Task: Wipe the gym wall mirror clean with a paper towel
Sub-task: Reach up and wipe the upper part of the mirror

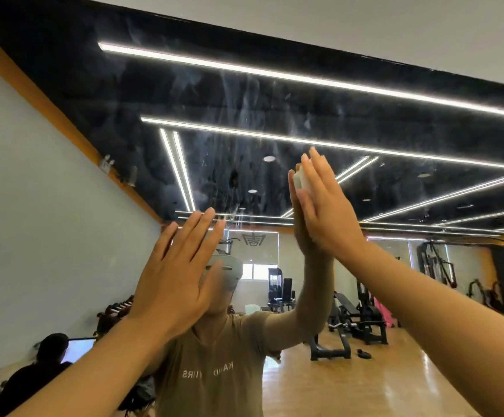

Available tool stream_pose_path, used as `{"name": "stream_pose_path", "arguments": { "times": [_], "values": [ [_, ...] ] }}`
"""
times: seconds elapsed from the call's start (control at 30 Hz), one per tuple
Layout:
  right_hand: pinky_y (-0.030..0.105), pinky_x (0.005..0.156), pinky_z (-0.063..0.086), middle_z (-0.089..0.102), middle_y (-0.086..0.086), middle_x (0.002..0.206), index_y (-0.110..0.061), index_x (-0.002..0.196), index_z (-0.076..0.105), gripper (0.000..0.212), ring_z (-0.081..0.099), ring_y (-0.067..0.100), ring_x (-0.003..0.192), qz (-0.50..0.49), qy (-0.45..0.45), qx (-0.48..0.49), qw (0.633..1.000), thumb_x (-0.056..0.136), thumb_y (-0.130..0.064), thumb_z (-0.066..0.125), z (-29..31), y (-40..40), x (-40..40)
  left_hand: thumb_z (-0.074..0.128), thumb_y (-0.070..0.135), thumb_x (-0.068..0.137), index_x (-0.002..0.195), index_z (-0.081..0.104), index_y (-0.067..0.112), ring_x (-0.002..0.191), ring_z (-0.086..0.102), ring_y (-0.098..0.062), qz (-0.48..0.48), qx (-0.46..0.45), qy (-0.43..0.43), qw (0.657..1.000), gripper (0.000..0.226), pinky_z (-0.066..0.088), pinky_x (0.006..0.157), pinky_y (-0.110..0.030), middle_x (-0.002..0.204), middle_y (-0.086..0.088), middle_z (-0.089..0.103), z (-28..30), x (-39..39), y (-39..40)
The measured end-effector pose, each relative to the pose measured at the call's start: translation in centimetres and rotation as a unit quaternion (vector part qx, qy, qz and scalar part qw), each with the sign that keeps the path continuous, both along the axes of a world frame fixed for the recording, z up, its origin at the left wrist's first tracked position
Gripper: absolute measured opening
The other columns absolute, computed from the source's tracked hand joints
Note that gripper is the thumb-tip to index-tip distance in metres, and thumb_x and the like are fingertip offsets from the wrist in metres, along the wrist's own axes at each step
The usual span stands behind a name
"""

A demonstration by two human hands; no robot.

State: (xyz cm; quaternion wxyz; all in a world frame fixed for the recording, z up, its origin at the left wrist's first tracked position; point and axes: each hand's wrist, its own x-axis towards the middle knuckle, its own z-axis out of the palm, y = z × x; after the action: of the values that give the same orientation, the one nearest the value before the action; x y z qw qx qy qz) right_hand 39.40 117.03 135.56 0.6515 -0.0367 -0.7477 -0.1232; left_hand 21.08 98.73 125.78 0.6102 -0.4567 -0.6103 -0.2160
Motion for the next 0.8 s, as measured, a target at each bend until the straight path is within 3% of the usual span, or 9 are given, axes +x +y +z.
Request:
{"name": "stream_pose_path", "arguments": {
  "times": [0.07, 0.2, 0.3, 0.4, 0.53, 0.7, 0.8],
  "values": [
    [0.028, 0.121, 0.013, 0.01, -0.007, 0.165, -0.019, 0.157, 0.024, 0.053, 0.005, 0.009, 0.152, 0.002, -0.014, 0.028, 1.0, 0.106, -0.029, 0.035, -3.5, -0.8, -0.9, 0.012, 0.05, 0.106, 0.158, 0.023, 0.019, 0.153, 0.018, -0.024, 0.005, 0.009, 0.005, 1.0, 0.062, 0.012, 0.121, -0.043, 0.165, -0.005, 0.023, 0.0, -0.2, 0.2],
    [0.032, 0.119, 0.023, 0.017, -0.002, 0.164, -0.02, 0.156, 0.023, 0.053, 0.014, 0.017, 0.153, 0.009, -0.048, 0.104, 0.993, 0.105, -0.027, 0.036, -11.1, -0.8, -1.2, 0.011, 0.05, 0.106, 0.158, 0.021, 0.018, 0.152, 0.02, -0.027, 0.0, 0.011, 0.01, 1.0, 0.062, 0.015, 0.12, -0.047, 0.165, -0.007, 0.023, 0.0, -0.3, 0.5],
    [0.034, 0.122, 0.021, 0.019, 0.004, 0.163, -0.016, 0.155, 0.023, 0.05, 0.011, 0.017, 0.154, -0.014, -0.078, 0.163, 0.983, 0.107, -0.026, 0.035, -11.9, 0.0, -0.6, 0.012, 0.049, 0.106, 0.158, 0.024, 0.016, 0.152, 0.02, -0.027, -0.003, 0.009, 0.011, 1.0, 0.063, 0.014, 0.121, -0.046, 0.165, -0.008, 0.024, -0.1, -0.3, 0.4],
    [0.03, 0.123, 0.014, 0.022, 0.006, 0.162, -0.014, 0.154, 0.027, 0.048, 0.011, 0.019, 0.153, -0.059, -0.081, 0.186, 0.978, 0.108, -0.03, 0.031, -10.0, 0.2, -0.5, 0.015, 0.046, 0.105, 0.158, 0.025, 0.014, 0.152, 0.02, -0.027, 0.011, 0.012, 0.018, 1.0, 0.062, 0.016, 0.121, -0.047, 0.165, -0.009, 0.024, -0.2, -0.3, 0.4],
    [0.034, 0.122, 0.012, 0.015, 0.003, 0.165, -0.014, 0.156, 0.028, 0.052, 0.004, 0.015, 0.152, -0.044, -0.016, 0.063, 0.997, 0.107, -0.028, 0.034, -3.7, -0.7, -1.1, 0.014, 0.046, 0.105, 0.158, 0.025, 0.014, 0.153, 0.019, -0.026, 0.018, 0.016, 0.017, 1.0, 0.062, 0.016, 0.122, -0.046, 0.165, -0.008, 0.023, -0.3, -0.4, 0.6],
    [0.034, 0.126, 0.011, 0.004, 0.003, 0.168, -0.013, 0.159, 0.017, 0.052, -0.001, 0.021, 0.155, -0.051, 0.056, -0.051, 0.996, 0.11, -0.026, 0.028, 7.9, -1.3, -1.7, 0.018, 0.045, 0.105, 0.158, 0.026, 0.014, 0.154, 0.016, -0.022, 0.017, 0.018, 0.018, 1.0, 0.061, 0.011, 0.124, -0.041, 0.166, -0.005, 0.021, -0.4, -0.4, 0.6],
    [0.027, 0.122, 0.007, 0.003, 0.001, 0.168, -0.012, 0.159, 0.013, 0.054, -0.003, 0.018, 0.154, -0.033, 0.058, -0.06, 0.996, 0.11, -0.025, 0.029, 9.2, -1.0, -1.8, 0.021, 0.043, 0.105, 0.158, 0.026, 0.014, 0.154, 0.015, -0.022, 0.019, 0.02, 0.023, 0.999, 0.061, 0.01, 0.124, -0.041, 0.166, -0.005, 0.019, -0.5, -0.5, 0.6]
  ]
}}
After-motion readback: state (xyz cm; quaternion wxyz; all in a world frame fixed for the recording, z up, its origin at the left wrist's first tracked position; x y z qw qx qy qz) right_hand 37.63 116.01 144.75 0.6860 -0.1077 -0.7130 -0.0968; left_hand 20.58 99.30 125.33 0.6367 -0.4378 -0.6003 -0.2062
